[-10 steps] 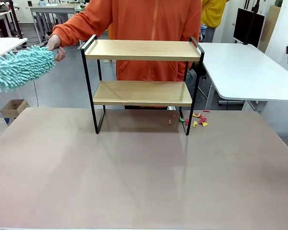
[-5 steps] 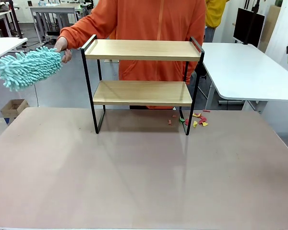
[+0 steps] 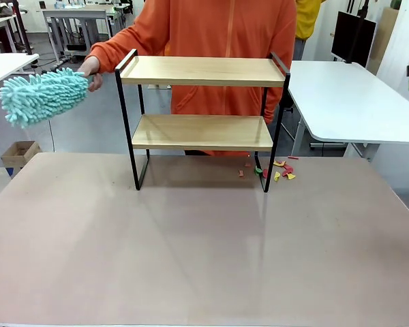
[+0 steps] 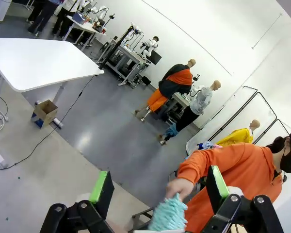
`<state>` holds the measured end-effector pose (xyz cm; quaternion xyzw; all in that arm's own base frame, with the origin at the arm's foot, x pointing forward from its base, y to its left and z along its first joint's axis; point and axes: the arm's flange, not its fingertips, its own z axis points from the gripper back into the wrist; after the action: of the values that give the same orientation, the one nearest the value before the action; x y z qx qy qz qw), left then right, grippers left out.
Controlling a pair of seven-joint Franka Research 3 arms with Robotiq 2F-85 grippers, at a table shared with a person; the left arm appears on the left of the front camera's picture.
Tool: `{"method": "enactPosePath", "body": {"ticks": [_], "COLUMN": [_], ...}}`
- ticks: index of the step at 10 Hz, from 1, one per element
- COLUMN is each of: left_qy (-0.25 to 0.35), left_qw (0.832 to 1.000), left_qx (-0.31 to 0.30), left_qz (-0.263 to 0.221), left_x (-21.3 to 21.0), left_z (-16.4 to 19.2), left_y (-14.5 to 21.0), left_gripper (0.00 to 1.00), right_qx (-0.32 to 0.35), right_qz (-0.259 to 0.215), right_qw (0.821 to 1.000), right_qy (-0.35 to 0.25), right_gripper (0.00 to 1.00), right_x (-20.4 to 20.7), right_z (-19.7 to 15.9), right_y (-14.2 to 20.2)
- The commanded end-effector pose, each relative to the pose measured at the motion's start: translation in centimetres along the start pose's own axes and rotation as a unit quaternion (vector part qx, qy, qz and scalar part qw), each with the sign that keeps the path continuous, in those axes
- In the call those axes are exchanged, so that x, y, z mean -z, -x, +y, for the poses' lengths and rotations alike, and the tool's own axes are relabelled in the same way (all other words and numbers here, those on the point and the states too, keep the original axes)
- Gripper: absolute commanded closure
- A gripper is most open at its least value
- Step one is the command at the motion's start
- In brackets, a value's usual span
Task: Clean the shelf.
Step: Hand the Duster back to the human.
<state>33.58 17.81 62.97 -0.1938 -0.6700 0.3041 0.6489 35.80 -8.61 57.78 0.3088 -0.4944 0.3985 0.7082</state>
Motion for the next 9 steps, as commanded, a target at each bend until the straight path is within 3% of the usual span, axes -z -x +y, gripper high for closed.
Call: {"method": "enactPosePath", "body": {"ticks": [1,9], "left_qy": [0.006,0.006], "left_qw": [1.0,1.0], "left_qx": [-0.008,-0.008], "left_qz": [-0.003,-0.003], "left_x": [0.05,0.05], "left_z": [-0.2,-0.2], "left_y": [0.1,0.1], "left_gripper": [0.0,0.0], "right_qx": [-0.01,-0.01], "right_qz": [-0.015,-0.015], "right_qw": [1.0,1.0], "right_qy": [0.001,0.001], "right_gripper": [0.0,0.0], "right_x": [0.19,0.19], "right_z": [-0.2,-0.2], "right_y": [-0.17,-0.17]}}
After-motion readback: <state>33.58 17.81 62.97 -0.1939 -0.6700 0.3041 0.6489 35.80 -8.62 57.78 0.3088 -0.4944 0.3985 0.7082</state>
